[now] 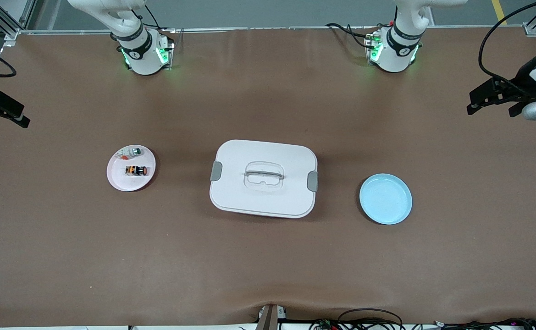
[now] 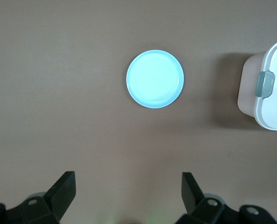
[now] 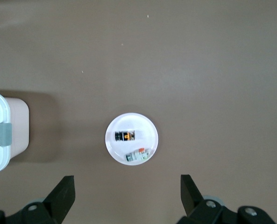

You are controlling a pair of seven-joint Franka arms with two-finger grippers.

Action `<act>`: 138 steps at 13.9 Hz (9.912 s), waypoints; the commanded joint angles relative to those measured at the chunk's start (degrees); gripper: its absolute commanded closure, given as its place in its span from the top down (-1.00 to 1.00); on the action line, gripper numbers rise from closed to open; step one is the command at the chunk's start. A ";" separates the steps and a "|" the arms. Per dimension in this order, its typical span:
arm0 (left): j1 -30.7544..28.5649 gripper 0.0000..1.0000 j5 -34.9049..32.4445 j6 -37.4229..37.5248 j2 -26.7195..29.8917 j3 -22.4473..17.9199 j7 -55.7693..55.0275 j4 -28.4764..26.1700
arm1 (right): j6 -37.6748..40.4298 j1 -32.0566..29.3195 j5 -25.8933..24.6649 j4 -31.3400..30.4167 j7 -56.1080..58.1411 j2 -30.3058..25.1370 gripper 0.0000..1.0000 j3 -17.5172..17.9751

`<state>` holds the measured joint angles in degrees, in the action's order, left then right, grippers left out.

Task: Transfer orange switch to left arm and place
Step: 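Move the right gripper toward the white plate with the switch, then lower the right gripper over the orange-black switch on the white plate, then close the right gripper on the orange-black switch, then lift the switch with the right gripper while the left gripper approaches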

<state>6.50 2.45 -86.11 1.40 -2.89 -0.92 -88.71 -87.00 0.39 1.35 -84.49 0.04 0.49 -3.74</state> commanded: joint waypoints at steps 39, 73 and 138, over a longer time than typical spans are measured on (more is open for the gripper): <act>0.54 1.00 -1.22 1.04 -0.44 0.34 1.35 3.11 | -42.37 3.39 1.55 -44.97 -11.73 1.88 1.00 0.49; -0.08 1.00 -1.22 0.77 -1.14 0.17 1.79 3.20 | -67.25 5.59 0.84 -51.30 -6.81 19.02 1.00 0.49; 0.71 1.00 10.44 2.09 -0.44 1.75 -0.58 3.28 | -13.46 21.84 29.39 -3.42 -69.88 18.49 -1.00 1.11</act>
<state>7.35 9.48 -85.28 0.79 -1.75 -1.00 -86.10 -101.52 21.13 28.25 -92.20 -64.53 17.25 -2.13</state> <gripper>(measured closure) 0.000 0.273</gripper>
